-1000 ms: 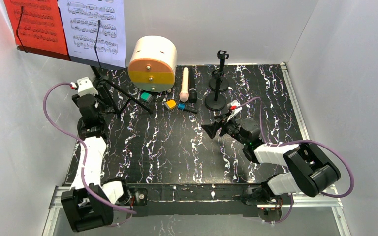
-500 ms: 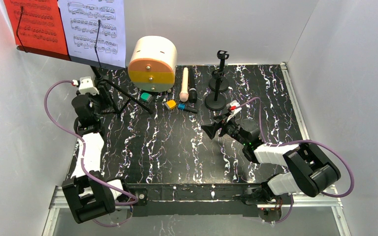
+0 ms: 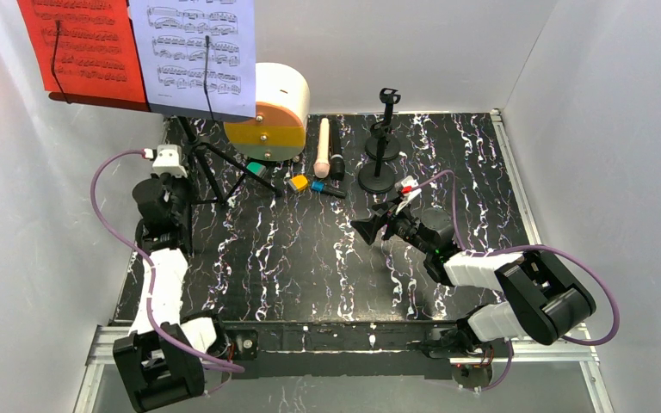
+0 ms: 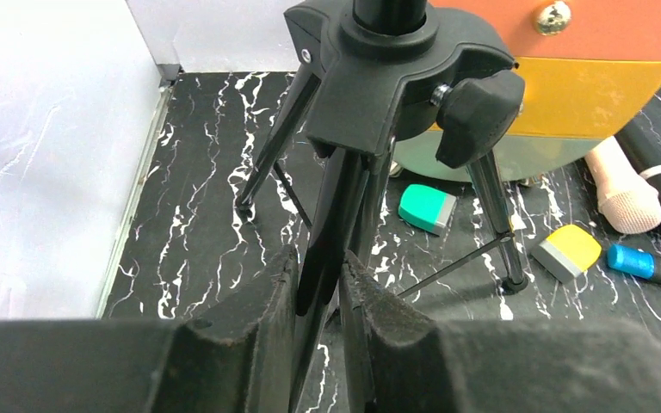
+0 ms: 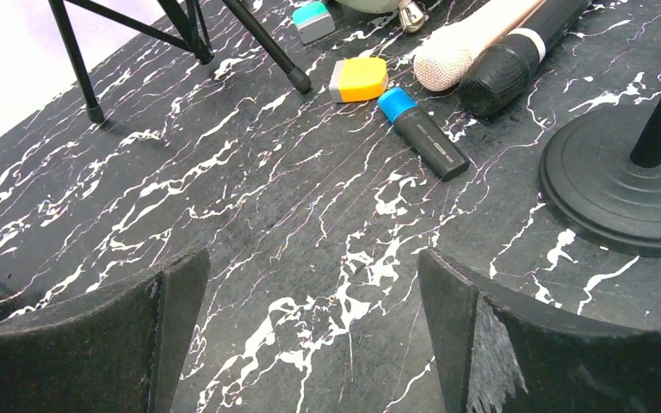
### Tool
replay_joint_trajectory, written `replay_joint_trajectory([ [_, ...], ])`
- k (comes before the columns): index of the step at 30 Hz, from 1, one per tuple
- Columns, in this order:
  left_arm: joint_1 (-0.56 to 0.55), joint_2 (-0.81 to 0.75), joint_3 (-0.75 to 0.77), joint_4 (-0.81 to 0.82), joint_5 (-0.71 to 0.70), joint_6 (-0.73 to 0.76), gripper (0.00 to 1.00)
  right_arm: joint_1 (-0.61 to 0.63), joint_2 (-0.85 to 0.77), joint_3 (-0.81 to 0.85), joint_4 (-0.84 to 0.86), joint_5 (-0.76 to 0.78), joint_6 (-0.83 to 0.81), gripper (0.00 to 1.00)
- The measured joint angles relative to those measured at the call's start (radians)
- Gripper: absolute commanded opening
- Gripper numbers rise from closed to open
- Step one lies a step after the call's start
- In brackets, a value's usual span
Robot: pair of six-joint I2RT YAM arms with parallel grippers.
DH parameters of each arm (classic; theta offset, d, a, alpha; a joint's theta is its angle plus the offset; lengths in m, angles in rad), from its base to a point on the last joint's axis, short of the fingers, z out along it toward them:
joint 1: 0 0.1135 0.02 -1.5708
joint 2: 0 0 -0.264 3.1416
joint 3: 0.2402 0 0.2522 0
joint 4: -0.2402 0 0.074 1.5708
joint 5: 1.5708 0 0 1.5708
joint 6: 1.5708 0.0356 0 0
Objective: Pack up the instrument practice props
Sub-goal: Move the music stand to the center of the board.
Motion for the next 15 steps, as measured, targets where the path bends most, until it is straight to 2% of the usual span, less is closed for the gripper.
replay_joint_trajectory([
  [5,-0.031,-0.036,-0.018,-0.012,-0.003,0.017,0.45,0.0,-0.001,0.0,0.004,-0.002,0.0,0.99],
  [9,-0.042,0.003,-0.014,-0.011,0.002,0.024,0.47,0.0,-0.001,0.0,0.009,-0.005,0.0,0.99],
  [15,-0.034,0.071,-0.001,-0.004,0.008,0.056,0.18,0.0,-0.001,0.0,0.018,-0.008,-0.001,0.99],
])
